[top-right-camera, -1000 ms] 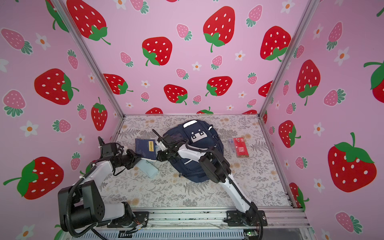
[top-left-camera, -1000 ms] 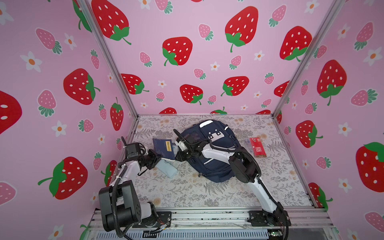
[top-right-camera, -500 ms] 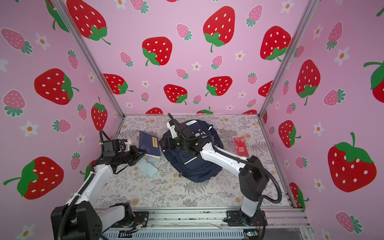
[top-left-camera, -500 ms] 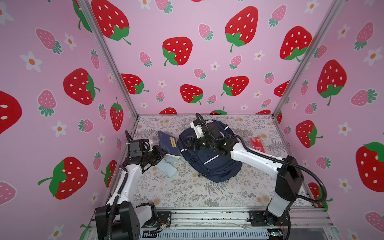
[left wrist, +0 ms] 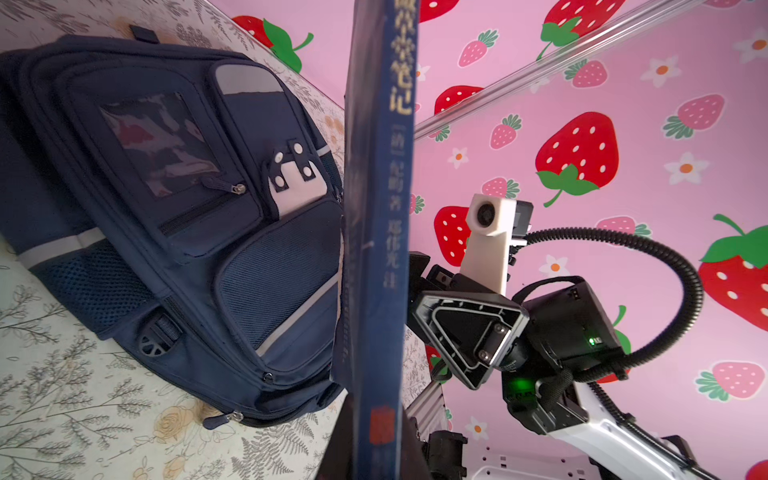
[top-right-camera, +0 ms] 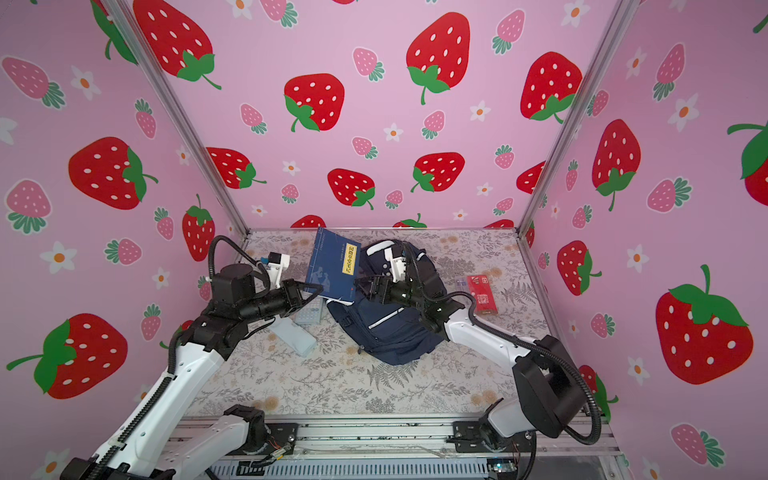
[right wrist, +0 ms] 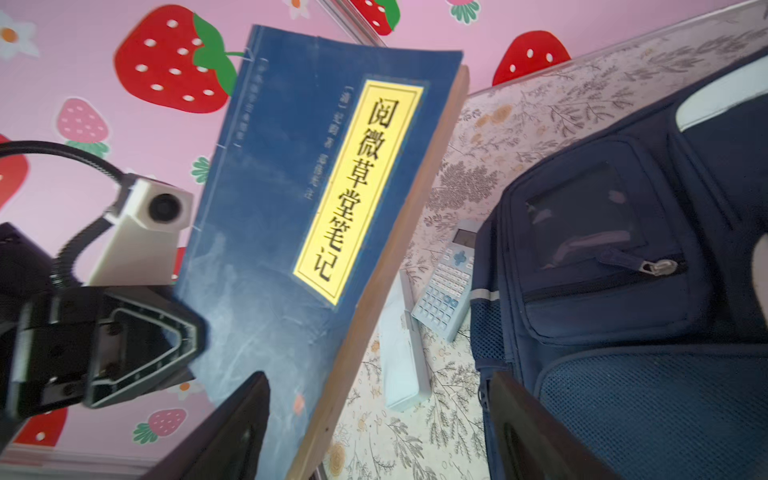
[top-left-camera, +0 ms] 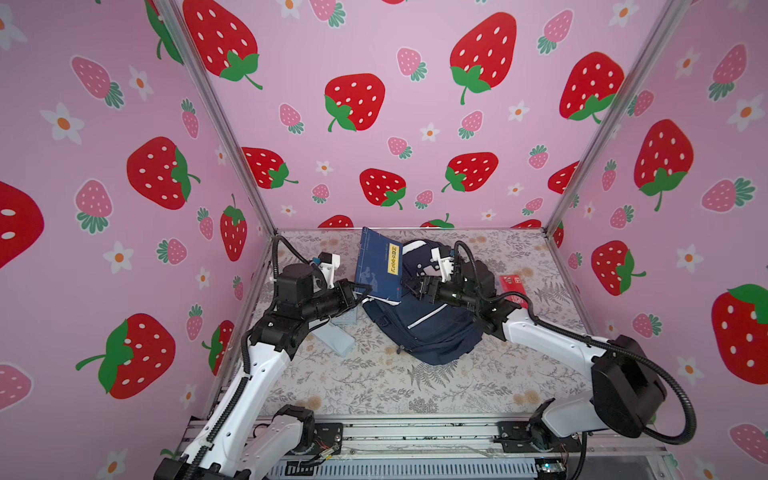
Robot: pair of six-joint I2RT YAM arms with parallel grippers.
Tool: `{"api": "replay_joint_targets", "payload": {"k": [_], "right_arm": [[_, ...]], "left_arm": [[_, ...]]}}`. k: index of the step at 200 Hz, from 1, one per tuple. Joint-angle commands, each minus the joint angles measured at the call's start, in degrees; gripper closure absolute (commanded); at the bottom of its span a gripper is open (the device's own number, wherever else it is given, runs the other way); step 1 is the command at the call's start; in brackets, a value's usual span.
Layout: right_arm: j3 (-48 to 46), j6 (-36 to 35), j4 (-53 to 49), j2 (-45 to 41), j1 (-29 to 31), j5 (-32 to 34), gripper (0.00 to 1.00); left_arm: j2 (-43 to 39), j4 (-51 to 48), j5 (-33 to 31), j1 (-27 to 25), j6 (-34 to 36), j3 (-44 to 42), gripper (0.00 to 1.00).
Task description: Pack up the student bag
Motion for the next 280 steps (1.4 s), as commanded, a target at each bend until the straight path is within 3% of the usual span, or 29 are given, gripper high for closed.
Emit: {"api": "replay_joint_targets", "payload": {"k": [1,52,95,128,185,230,240,251,266,280], "right_arm": [[-2.48,4.43,12.57,-2.72,-1.33,-5.86,0.12],[-8.75,10.76,26.31,-5.22,-5.72,-13.49,0.09],[-9.31,13.74,32.37,-4.93,-7.12,-17.35,0.07],[-9.88,16.30,37.97,-4.43,-7.43,-19.40,0.10],[-11.12,14.79,36.12,-6.96,-7.91,-18.97,0.48],[-11.04,13.99,35.04,-7.77,-8.00,-19.42,0.89],[-11.21,13.70,35.10,-8.17,-7.89,-19.62,0.98],[-11.65,13.44,35.10,-8.80,-7.91,-19.49,1.00],[-11.69,13.19,34.26,-9.60,-7.90,-19.58,1.00],[-11.41,13.17,33.73,-10.06,-7.82,-20.01,1.00]], "left_arm": [[-1.45,9.82,3.33,-0.81,-6.27,-0.88,1.00],[-1.75,28.52,10.65,-4.26,-15.36,-5.99,1.00],[-1.56,31.81,14.00,-10.06,-13.44,-3.79,1.00],[-1.26,33.85,15.01,-11.46,-13.18,-4.51,1.00],[-1.42,29.85,13.48,-11.39,-8.82,-5.64,1.00],[0.09,27.11,12.35,-11.26,-5.83,-6.13,1.00],[0.04,24.73,11.15,-11.31,-4.11,-5.98,0.74],[0.02,21.09,9.46,-11.28,-1.96,-5.22,0.50],[0.25,17.40,8.92,-11.13,1.02,-3.35,0.31],[0.62,15.06,9.42,-10.19,4.09,-0.92,0.23]]}}
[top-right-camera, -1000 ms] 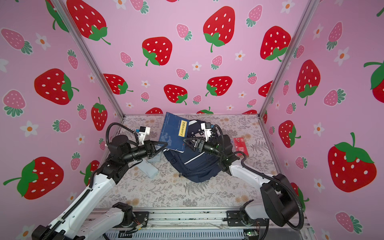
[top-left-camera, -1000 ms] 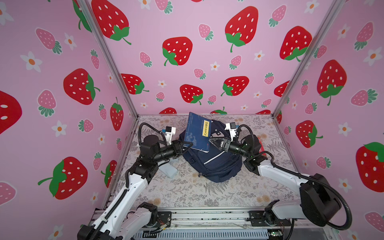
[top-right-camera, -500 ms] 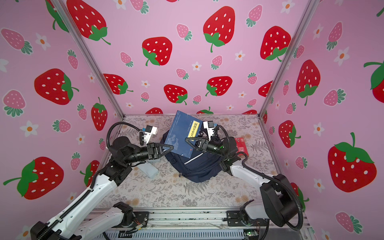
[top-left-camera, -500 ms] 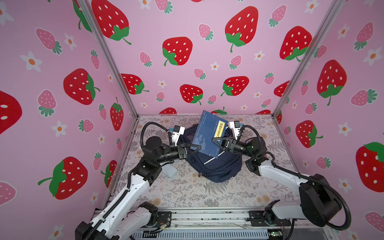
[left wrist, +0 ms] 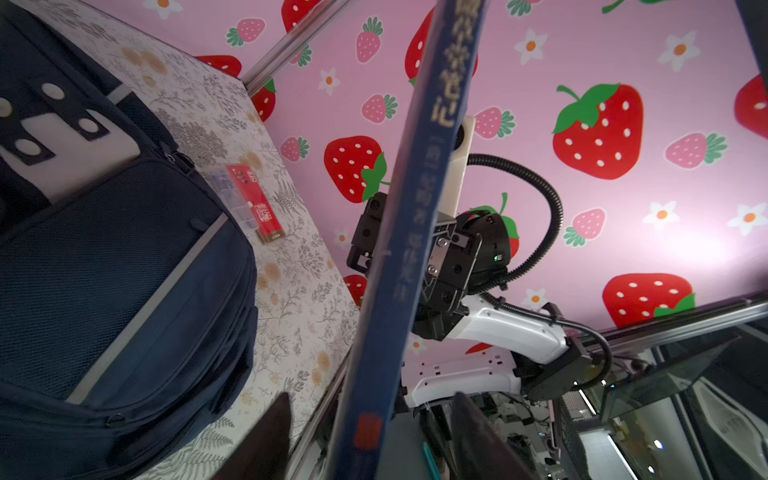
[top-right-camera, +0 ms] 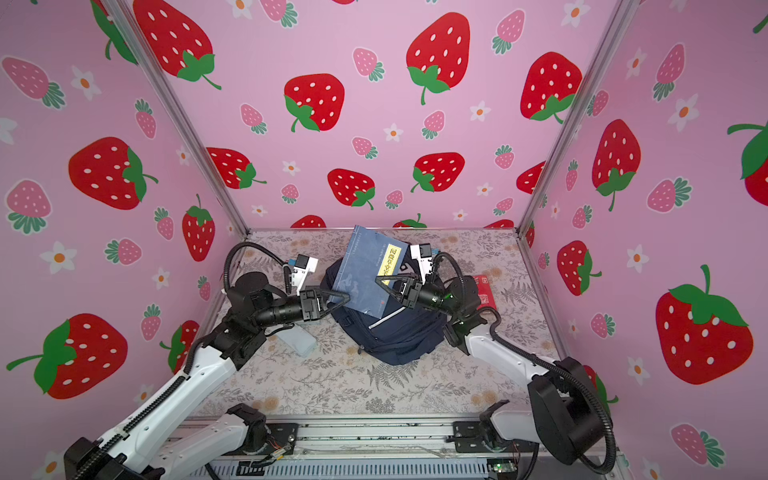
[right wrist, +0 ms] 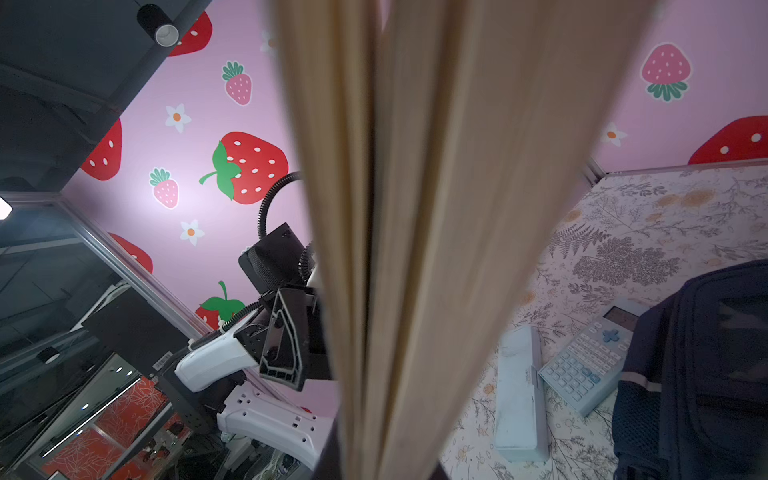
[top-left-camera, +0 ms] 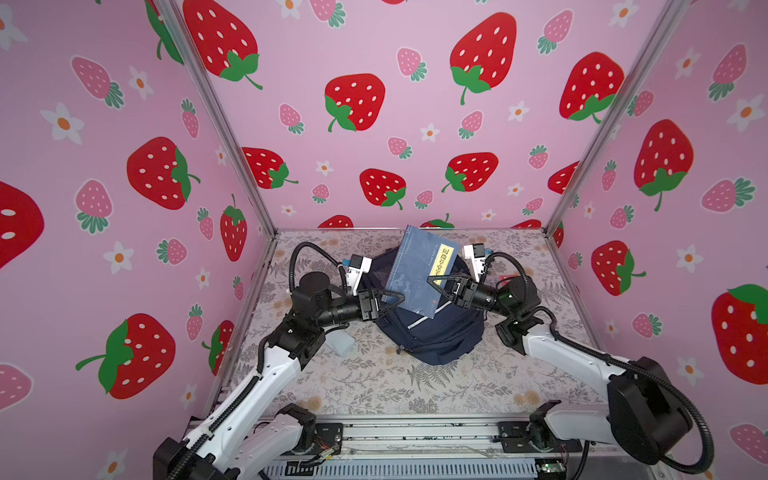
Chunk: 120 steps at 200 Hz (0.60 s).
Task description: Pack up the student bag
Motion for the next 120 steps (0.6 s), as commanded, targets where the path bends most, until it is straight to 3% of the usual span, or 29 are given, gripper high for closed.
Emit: {"api": "replay_joint_targets", "payload": {"k": [1,30,59,104,120], "right_arm": [[0.24,-0.49,1.51,-2.58,-0.06,-0.97,1.00],[0.02,-0.66,0.18,-3.66,0.44,-1.34,1.00],[-0.55,-1.80,-1.67,-4.47,2.18,-0.73,1.00],[0.70,-2.62,-3.42,-3.69,3.74,0.21,1.00],[1.04,-2.34,-3.36,-3.20,3.97,0.10,1.00]], "left_arm": [[0.17,-5.21,-0.42,0.97,6.65,5.37,0.22],[2.20,-6.03,2.23,5.73,8.39,9.24,0.18],[5.91,-1.01,8.74,7.90,6.13,10.33,0.22],[6.71,3.95,12.99,6.44,5.15,8.75,0.40],[6.26,5.22,12.71,6.39,4.45,8.11,0.59]]}}
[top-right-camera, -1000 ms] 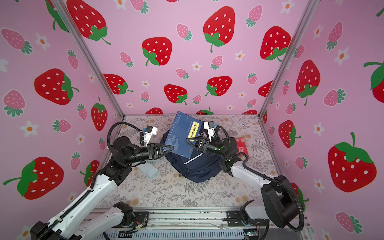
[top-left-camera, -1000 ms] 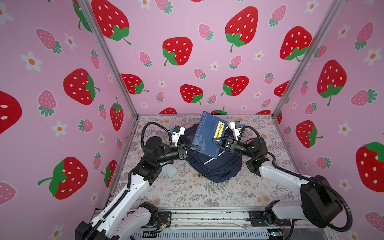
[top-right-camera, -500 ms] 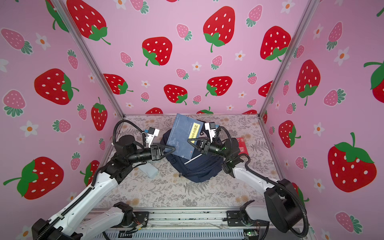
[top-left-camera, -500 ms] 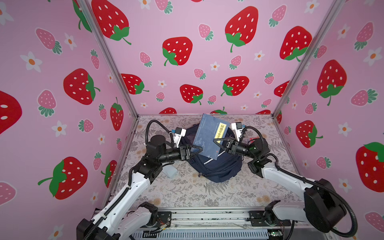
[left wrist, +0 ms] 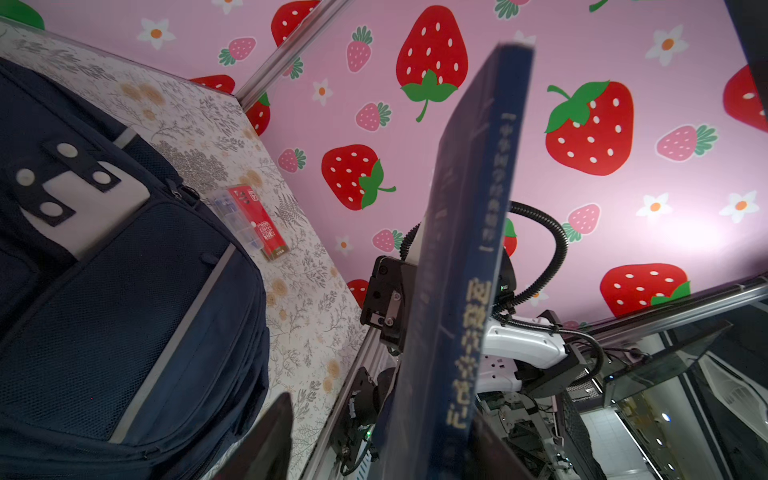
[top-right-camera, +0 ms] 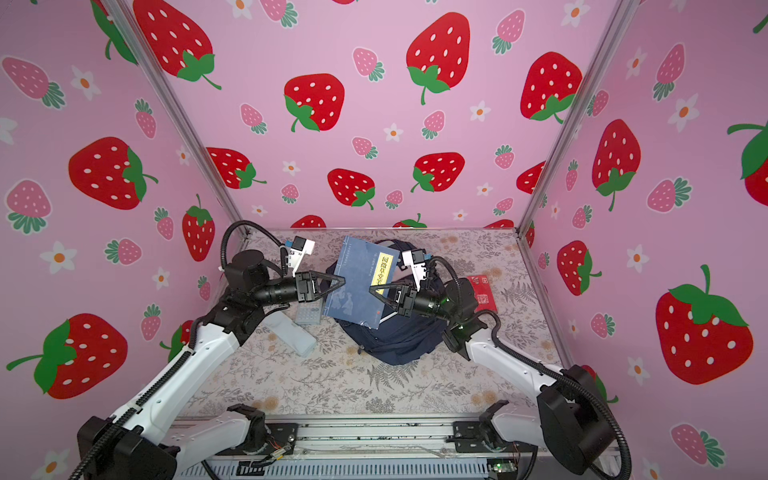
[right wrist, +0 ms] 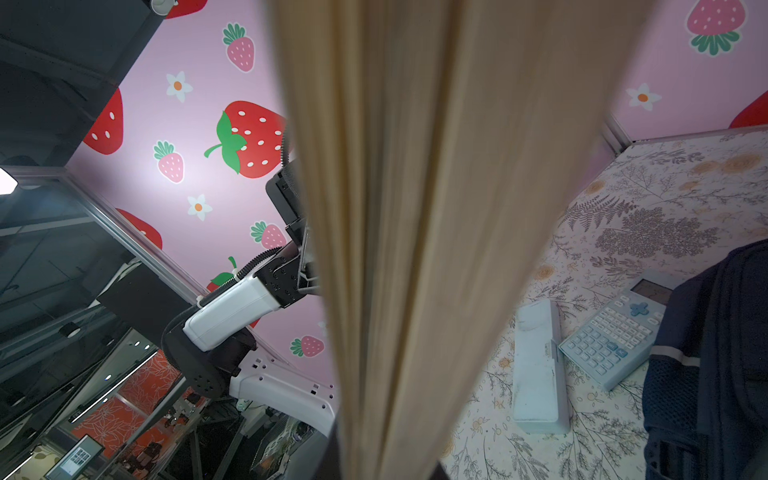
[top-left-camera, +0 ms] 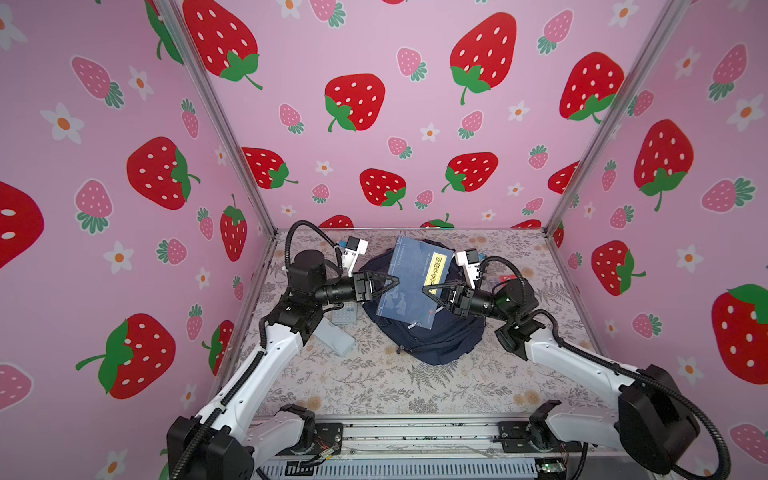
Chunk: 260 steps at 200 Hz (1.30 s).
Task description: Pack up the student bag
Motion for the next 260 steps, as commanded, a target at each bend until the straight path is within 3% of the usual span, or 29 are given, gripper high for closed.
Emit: {"api": "replay_joint_targets", "payload": {"k": [1,25,48,70,96,126,163,175,189,204,218,239,260], "right_arm": [[1.12,-0.24,2.64,-0.25,0.43,0.48,1.00],[0.93,-0.15,2.94,-0.42,0.53,0.90,1.00],[0.86,0.07,2.78,-0.87,0.53,1.34,1.00],[0.68,-0.02,2.42,-1.43,0.52,1.93,0.95],[0.20,0.05,2.46,-2.58,-0.29,2.35,0.63],[-0.33,-0.15,2.30,-4.28,-0.97,2.47,0.57],[-0.71,-0.50,1.87,-5.45,-1.40,2.88,0.63],[-0.70,-0.41,1.50,-5.71,-1.74,2.80,0.70],[-0.44,-1.11,0.19,-6.11,-1.93,3.08,0.88],[-0.46,-1.68,-1.19,-6.63,-1.93,3.87,0.99],[-0.40,-1.97,-2.15,-6.84,-2.01,4.26,1.00],[-0.22,-3.69,-6.86,-8.38,-2.74,6.59,1.00],[1.68,-7.37,-19.26,-10.51,-4.77,11.47,1.00]], "left_arm": [[-1.62,5.62,3.19,-0.23,-0.72,-0.36,0.60],[-0.72,9.13,2.58,-0.36,-3.12,-1.56,0.87],[0.72,13.42,2.67,-0.36,-6.64,-2.88,1.00],[1.05,15.28,2.68,-0.36,-7.58,-3.96,1.00],[0.86,15.37,3.30,-0.33,-7.73,-4.61,1.00],[1.07,15.82,3.79,-0.27,-7.98,-5.21,1.00],[1.77,17.32,4.38,-0.19,-8.74,-5.66,1.00],[1.98,17.31,4.67,-0.12,-8.82,-5.59,1.00],[1.97,17.23,4.85,-0.18,-8.49,-5.59,1.00],[2.07,16.53,5.10,-0.19,-7.89,-5.30,1.00],[2.39,13.32,5.40,-0.46,-5.69,-4.26,1.00],[2.69,-3.66,1.09,-2.31,6.92,0.87,0.55],[4.25,-22.05,-10.46,-6.51,20.10,8.33,0.41]]}}
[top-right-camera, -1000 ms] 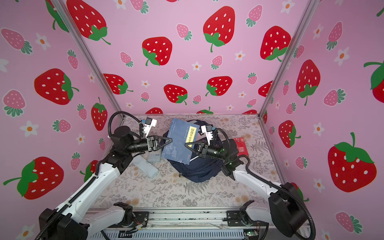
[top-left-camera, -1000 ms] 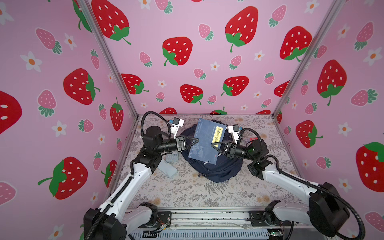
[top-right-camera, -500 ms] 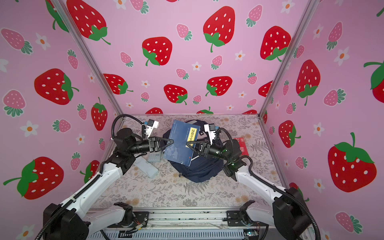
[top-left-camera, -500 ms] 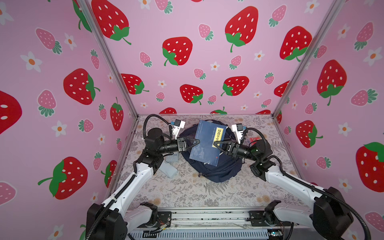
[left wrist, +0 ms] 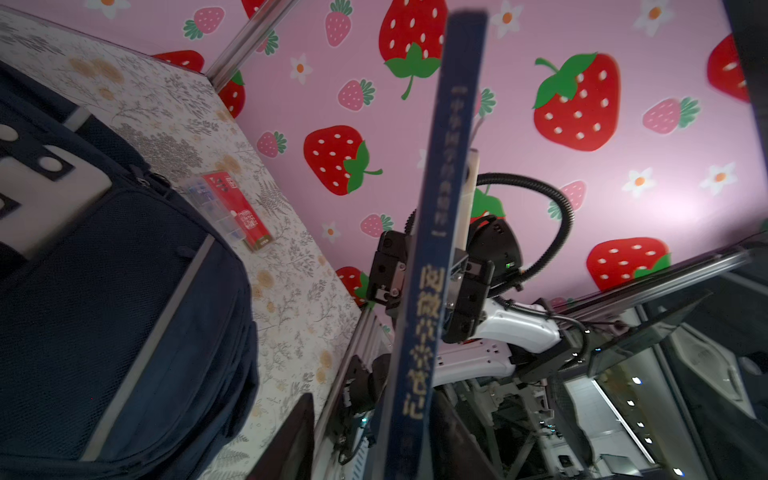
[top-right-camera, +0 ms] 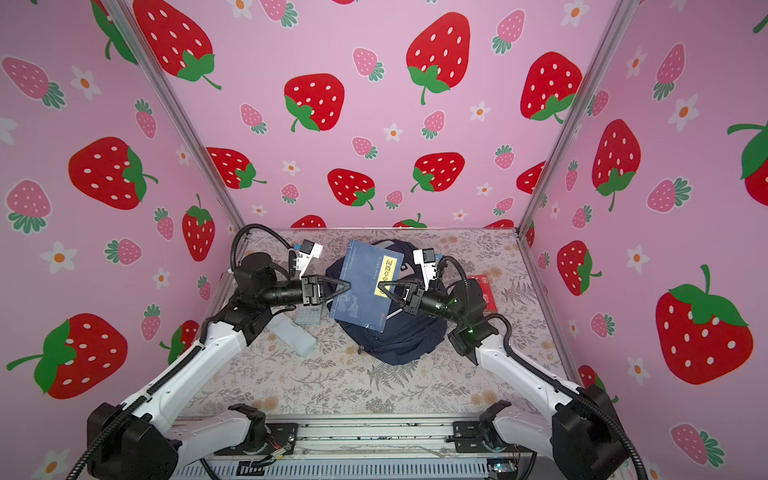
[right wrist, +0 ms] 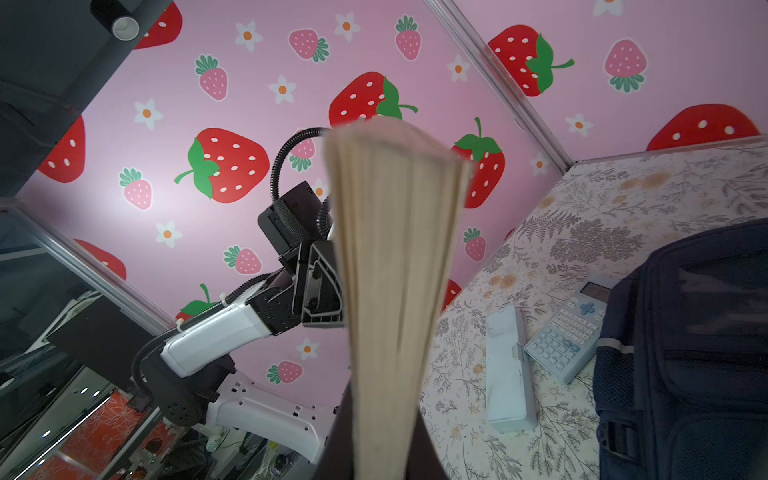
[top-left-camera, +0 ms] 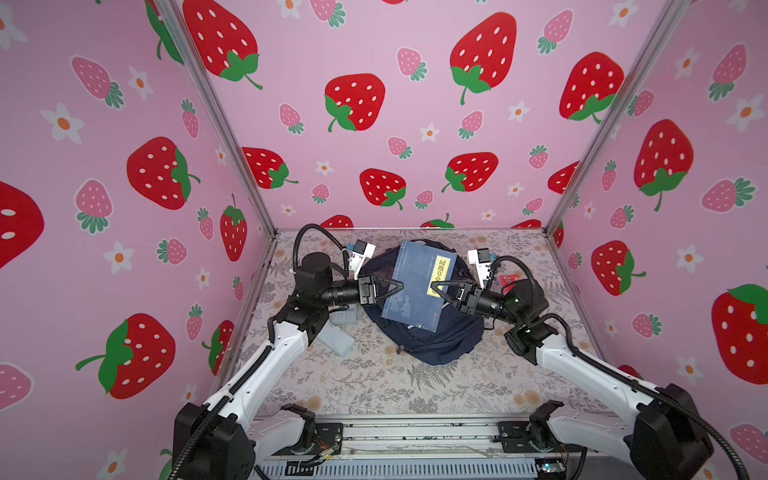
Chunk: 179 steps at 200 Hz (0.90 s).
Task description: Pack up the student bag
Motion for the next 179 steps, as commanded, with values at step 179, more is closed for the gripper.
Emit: {"api": "replay_joint_targets", "payload": {"k": [179], "right_arm": [[3.15,-13.62,-61.18,-22.31,-27.74,26.31,1.00]], "left_arm": [[50.36,-49.97,-81.16,-39.22,42.45,45.70,0.28]]}}
